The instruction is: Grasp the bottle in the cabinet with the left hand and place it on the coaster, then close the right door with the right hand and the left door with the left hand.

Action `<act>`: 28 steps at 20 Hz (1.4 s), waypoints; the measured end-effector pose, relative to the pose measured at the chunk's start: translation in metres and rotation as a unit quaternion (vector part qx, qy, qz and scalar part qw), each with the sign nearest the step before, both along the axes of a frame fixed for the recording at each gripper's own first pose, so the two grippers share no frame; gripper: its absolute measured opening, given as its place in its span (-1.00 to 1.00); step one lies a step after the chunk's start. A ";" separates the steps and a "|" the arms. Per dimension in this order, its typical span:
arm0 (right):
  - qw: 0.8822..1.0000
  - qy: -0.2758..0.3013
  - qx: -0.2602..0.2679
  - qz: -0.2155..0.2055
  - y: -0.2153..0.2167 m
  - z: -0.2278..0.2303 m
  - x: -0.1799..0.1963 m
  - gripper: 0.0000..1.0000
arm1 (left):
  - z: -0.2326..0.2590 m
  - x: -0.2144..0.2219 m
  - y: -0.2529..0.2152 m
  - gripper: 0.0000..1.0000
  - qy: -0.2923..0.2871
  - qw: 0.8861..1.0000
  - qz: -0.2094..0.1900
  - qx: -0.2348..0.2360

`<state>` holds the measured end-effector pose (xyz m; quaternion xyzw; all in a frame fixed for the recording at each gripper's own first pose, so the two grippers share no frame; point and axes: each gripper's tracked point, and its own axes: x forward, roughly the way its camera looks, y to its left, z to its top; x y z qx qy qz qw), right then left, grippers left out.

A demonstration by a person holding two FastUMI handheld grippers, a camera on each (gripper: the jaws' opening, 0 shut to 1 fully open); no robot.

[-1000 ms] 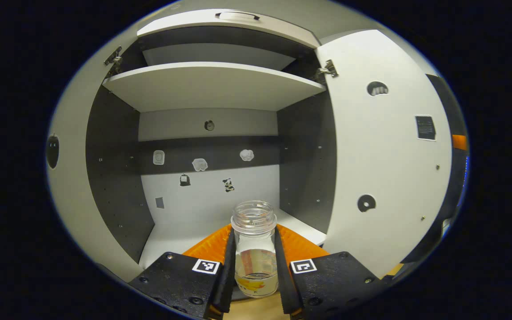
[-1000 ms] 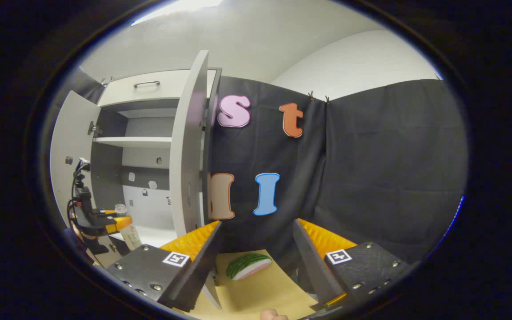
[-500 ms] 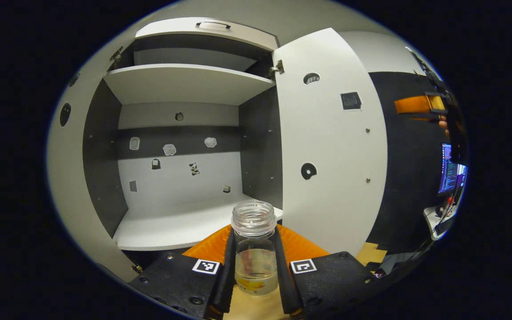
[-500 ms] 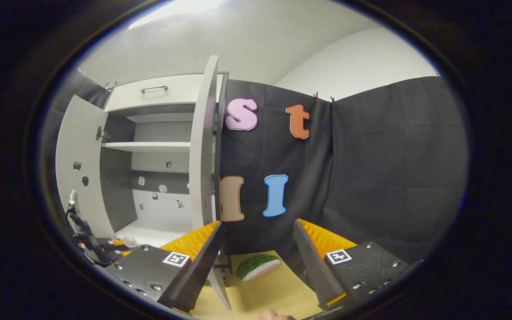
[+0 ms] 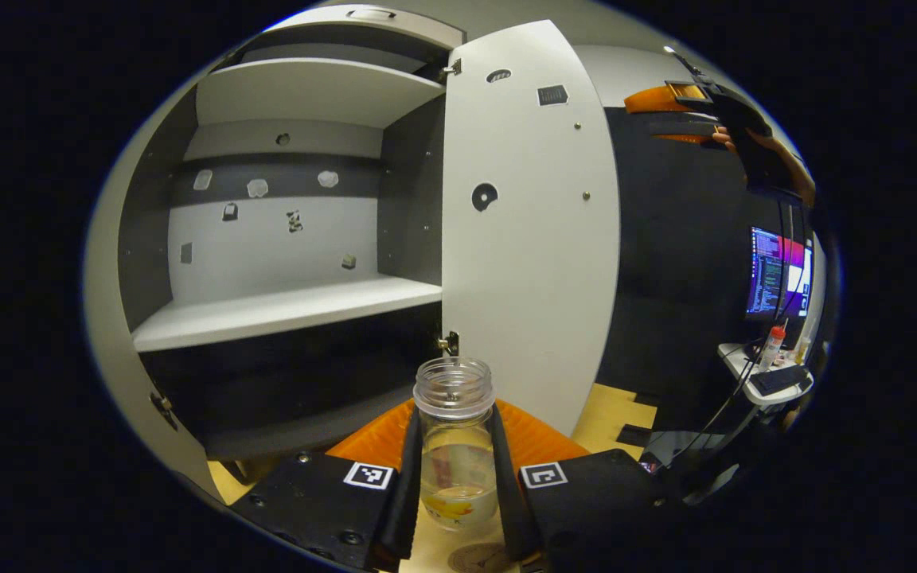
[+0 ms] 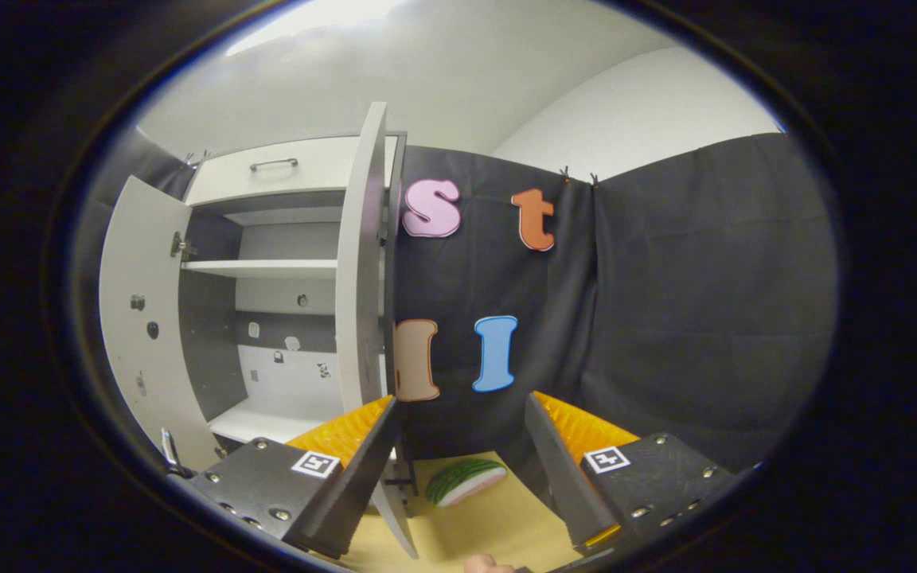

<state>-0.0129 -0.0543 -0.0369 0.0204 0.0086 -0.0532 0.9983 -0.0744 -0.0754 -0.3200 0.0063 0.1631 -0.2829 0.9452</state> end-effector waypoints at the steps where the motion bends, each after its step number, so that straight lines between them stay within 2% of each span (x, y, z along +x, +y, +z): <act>1: 1.000 -0.003 -0.001 0.001 0.001 0.002 0.001 0.92 | -0.011 -0.004 -0.002 -0.12 0.002 1.000 -0.006 0.001; 2: 1.000 -0.005 -0.002 0.001 0.001 0.002 0.001 0.92 | -0.025 -0.011 -0.001 -0.07 0.012 1.000 -0.010 0.008; 6: 1.000 -0.006 -0.010 0.007 0.004 0.000 0.001 0.97 | -0.064 -0.035 -0.001 -0.11 0.051 0.998 -0.021 0.010; 9: 1.000 -0.006 -0.014 0.009 0.008 0.001 0.001 0.92 | -0.087 -0.048 -0.001 -0.12 0.077 0.997 -0.022 0.017; 12: 1.000 -0.007 -0.012 0.010 0.008 0.001 0.000 0.87 | -0.098 -0.057 0.002 -0.11 0.088 0.996 -0.016 0.018; 16: 1.000 -0.003 -0.015 0.010 0.008 0.000 -0.002 0.92 | -0.116 -0.067 0.008 -0.06 0.104 0.994 -0.007 0.017; 19: 1.000 0.000 -0.016 0.009 0.008 -0.001 -0.003 0.92 | -0.129 -0.074 0.014 -0.11 0.113 0.993 -0.002 0.024; 23: 1.000 0.004 -0.019 0.008 0.007 -0.004 -0.003 0.92 | -0.128 -0.077 0.015 -0.10 0.107 0.994 0.001 0.019; 24: 1.000 0.006 -0.019 0.009 0.007 -0.005 -0.003 0.96 | -0.127 -0.076 0.015 -0.02 0.106 0.994 0.002 0.019; 25: 1.000 0.006 -0.018 0.009 0.008 -0.005 -0.003 0.92 | -0.129 -0.076 0.015 -0.05 0.109 0.994 0.001 0.021; 27: 1.000 0.007 -0.016 0.010 0.009 -0.007 0.000 0.92 | -0.128 -0.077 0.015 0.04 0.110 0.994 -0.002 0.027; 28: 1.000 0.008 -0.015 0.012 0.010 -0.008 0.001 0.92 | -0.129 -0.079 0.016 0.00 0.113 0.993 -0.002 0.029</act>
